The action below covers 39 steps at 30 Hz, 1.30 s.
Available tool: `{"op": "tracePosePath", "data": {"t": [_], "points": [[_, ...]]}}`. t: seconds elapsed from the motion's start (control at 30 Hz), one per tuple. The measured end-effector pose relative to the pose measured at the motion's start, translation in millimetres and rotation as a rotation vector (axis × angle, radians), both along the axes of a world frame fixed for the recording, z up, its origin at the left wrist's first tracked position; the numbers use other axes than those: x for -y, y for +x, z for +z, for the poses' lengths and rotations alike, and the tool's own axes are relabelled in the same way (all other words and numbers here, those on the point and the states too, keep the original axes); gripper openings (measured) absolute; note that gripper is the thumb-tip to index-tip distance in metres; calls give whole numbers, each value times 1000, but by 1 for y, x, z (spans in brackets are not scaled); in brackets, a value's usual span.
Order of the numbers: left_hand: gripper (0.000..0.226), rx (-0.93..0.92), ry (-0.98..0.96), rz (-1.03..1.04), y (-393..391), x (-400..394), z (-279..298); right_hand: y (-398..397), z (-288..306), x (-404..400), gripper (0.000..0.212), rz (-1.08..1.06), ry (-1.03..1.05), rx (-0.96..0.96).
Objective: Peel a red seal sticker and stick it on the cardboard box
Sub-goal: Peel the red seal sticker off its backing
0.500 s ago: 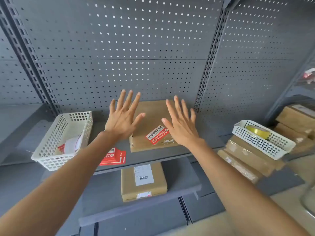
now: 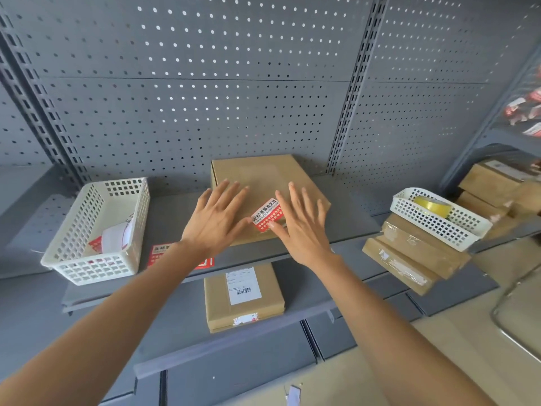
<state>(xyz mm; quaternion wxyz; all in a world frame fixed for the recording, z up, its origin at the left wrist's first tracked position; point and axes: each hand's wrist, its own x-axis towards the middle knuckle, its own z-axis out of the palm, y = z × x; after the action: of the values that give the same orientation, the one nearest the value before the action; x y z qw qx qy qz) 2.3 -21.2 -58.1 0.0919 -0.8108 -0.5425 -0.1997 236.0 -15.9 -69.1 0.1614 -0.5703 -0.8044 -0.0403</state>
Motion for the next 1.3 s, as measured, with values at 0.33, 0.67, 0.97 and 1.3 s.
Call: {"op": "tracePosePath", "data": {"t": [0.33,0.67,0.97,1.3], "points": [[65,59,8,-41,-2,6,-11,-6,5,-2,58,-51,58,-30],[74,169,-47,39,7,9,-6,-8,45,-27,32,-33,-102,-200],[68,97,29,102,23,2,-11,-12,46,-30,31,-5,-108,-223],[61,73,70,79,27,4,-5,-12,50,-31,29,5,-131,-212]]}}
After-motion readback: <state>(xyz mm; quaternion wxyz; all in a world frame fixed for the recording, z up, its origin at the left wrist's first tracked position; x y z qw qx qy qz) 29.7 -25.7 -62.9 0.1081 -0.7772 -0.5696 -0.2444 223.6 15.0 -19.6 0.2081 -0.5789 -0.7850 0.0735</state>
